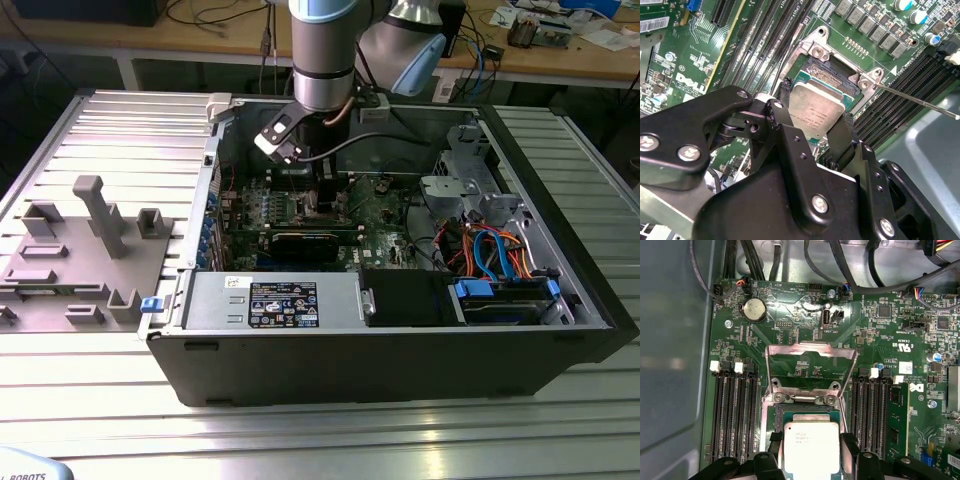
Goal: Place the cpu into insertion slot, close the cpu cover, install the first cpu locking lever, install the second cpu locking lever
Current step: 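Place the cpu into insertion slot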
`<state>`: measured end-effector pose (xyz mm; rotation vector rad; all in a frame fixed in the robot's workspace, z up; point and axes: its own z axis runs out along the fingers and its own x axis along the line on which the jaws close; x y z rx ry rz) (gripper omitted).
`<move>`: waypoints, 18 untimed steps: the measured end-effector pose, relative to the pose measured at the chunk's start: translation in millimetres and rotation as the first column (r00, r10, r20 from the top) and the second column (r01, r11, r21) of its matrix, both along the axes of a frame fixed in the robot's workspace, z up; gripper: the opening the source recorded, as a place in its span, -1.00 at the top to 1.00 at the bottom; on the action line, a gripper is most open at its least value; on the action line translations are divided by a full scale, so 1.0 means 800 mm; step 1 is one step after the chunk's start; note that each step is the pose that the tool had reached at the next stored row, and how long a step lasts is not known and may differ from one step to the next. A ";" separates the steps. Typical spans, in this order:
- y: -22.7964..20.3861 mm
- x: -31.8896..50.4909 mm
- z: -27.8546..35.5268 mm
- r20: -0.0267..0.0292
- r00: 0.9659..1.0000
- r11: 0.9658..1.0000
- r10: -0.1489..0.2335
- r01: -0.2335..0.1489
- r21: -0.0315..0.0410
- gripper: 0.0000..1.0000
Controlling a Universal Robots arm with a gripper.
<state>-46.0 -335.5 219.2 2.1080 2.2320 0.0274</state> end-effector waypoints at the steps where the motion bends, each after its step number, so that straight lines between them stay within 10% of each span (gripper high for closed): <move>1: 0.0000 0.000 -0.0005 0.000 1.000 1.000 0.000 0.000 0.000 -0.08; 18: 0.0000 0.000 -0.0066 0.000 1.000 1.000 0.000 0.000 0.000 -0.08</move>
